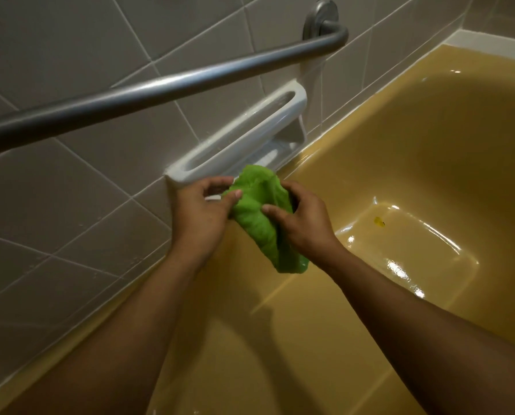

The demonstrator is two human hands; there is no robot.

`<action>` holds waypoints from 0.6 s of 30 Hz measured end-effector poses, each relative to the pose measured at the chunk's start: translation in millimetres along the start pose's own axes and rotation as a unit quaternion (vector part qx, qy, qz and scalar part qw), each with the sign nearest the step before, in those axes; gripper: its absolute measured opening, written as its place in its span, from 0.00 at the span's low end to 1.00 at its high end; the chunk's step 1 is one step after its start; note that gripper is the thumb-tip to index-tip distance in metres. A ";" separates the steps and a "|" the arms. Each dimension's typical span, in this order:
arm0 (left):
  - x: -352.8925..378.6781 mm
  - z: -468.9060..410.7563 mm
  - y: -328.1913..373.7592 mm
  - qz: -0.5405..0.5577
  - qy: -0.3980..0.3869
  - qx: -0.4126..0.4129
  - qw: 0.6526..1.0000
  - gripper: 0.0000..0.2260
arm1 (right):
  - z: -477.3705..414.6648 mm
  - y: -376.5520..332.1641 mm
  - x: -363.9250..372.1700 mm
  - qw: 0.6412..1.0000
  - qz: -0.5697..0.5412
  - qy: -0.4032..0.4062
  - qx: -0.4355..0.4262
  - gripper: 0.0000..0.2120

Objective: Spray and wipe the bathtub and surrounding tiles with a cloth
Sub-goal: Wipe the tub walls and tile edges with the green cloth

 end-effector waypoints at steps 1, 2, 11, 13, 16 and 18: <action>-9.9 -7.9 9.6 -0.054 -0.001 0.057 0.997 0.10 | -5.9 -7.6 -3.7 1.000 -0.010 0.019 0.006 0.22; -20.1 -15.0 19.3 -0.127 -0.012 0.130 0.983 0.10 | -12.3 -15.0 -8.9 0.999 -0.022 0.035 0.012 0.20; -65.8 -46.7 -24.4 -0.316 -0.280 0.245 0.873 0.31 | -86.4 -97.8 -58.2 0.968 -0.155 0.198 -0.014 0.22; -64.4 -45.5 -28.8 -0.308 -0.261 0.255 0.879 0.32 | -89.4 -102.8 -57.7 0.956 -0.211 0.206 -0.015 0.19; -62.1 -44.8 -28.5 -0.306 -0.247 0.272 0.878 0.33 | -85.8 -96.9 -45.9 0.946 -0.280 0.161 -0.013 0.18; -62.7 -44.8 -30.5 -0.302 -0.250 0.287 0.874 0.35 | -82.8 -87.5 -37.8 0.934 -0.339 0.111 -0.004 0.17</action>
Point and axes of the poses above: each hand's wrist, its own z-axis away from the middle knuckle, its own x-axis out of the palm, y = z × x, the point moved 4 cm from there along -z, towards the middle knuckle, and after that the axes turned 15 degrees about x, right-handed, at the moved point
